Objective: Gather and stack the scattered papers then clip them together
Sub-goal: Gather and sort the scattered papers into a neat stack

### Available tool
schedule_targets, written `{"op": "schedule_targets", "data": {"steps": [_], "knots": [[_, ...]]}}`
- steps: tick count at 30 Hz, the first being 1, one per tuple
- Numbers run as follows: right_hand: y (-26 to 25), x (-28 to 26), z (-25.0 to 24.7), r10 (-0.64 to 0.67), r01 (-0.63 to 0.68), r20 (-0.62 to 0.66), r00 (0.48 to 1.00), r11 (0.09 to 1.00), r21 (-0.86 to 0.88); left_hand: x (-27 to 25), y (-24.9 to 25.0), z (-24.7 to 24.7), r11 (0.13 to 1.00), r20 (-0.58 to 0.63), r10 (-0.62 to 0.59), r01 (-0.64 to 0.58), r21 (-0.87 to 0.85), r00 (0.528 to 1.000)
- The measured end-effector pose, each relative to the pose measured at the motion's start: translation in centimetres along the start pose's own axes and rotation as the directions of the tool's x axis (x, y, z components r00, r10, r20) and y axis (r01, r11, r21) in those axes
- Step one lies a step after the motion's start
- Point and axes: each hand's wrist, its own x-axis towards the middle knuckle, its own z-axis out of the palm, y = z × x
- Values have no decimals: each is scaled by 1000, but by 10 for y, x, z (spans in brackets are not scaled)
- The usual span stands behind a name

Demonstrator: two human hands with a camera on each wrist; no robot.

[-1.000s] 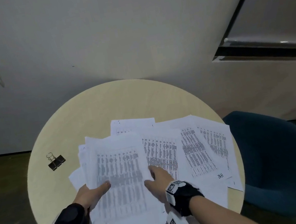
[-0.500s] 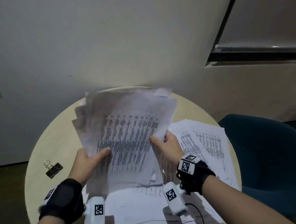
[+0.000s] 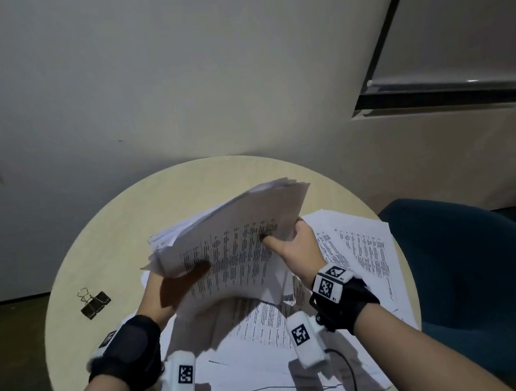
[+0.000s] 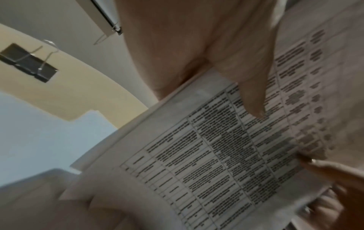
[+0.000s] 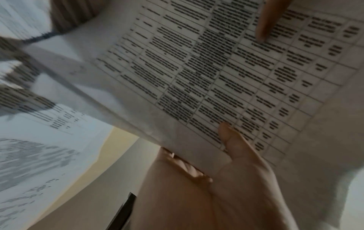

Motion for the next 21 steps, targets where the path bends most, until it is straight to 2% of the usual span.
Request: {"op": "schedule_targets", "data": {"steps": [2, 4, 7, 8, 10, 11, 12, 13, 14, 15, 16, 18, 20, 21], "knots": [[-3, 2, -1, -12, 12, 21, 1000, 1000, -21, 3, 3, 1, 1000, 30, 0, 0, -2, 1000], [2, 5, -2, 42, -35, 62, 997, 995, -97, 4, 3, 3, 999, 81, -8, 4, 53, 997], [4, 7, -5, 98, -84, 81, 992, 983, -165, 10, -3, 0, 990, 57, -20, 12, 143, 998], [-2, 8, -7, 51, -42, 57, 997, 988, -149, 13, -2, -2, 985, 38, -20, 13, 170, 999], [-20, 12, -14, -197, 185, -36, 980, 957, -223, 19, 5, -3, 966, -8, -12, 13, 260, 1000], [-34, 13, -18, -356, 315, -55, 933, 879, -359, 22, 12, -2, 943, -14, 22, -16, 334, 1000], [-49, 12, -21, -490, 407, -17, 872, 743, -531, 24, 17, -1, 900, 5, 77, -72, 429, 997], [-62, 11, -22, -576, 453, 65, 815, 563, -691, 26, 25, 1, 848, 44, 127, -132, 514, 991], [-74, 9, -21, -598, 474, 169, 784, 399, -785, 27, 32, 5, 789, 98, 194, -215, 575, 976], [-83, 7, -20, -560, 495, 262, 786, 316, -809, 27, 40, 7, 731, 156, 236, -281, 621, 959], [-85, 7, -19, -488, 514, 323, 811, 329, -792, 29, 46, 9, 675, 211, 276, -345, 652, 938], [-84, 5, -22, -290, 475, 377, 880, 518, -711, 32, 52, 8, 572, 267, 351, -431, 698, 898], [-73, 5, -28, -206, 365, 311, 928, 678, -638, 32, 51, 3, 510, 149, 477, -411, 756, 866], [-66, 4, -32, -185, 302, 251, 950, 749, -590, 31, 47, -1, 528, 18, 513, -332, 781, 858]]}}
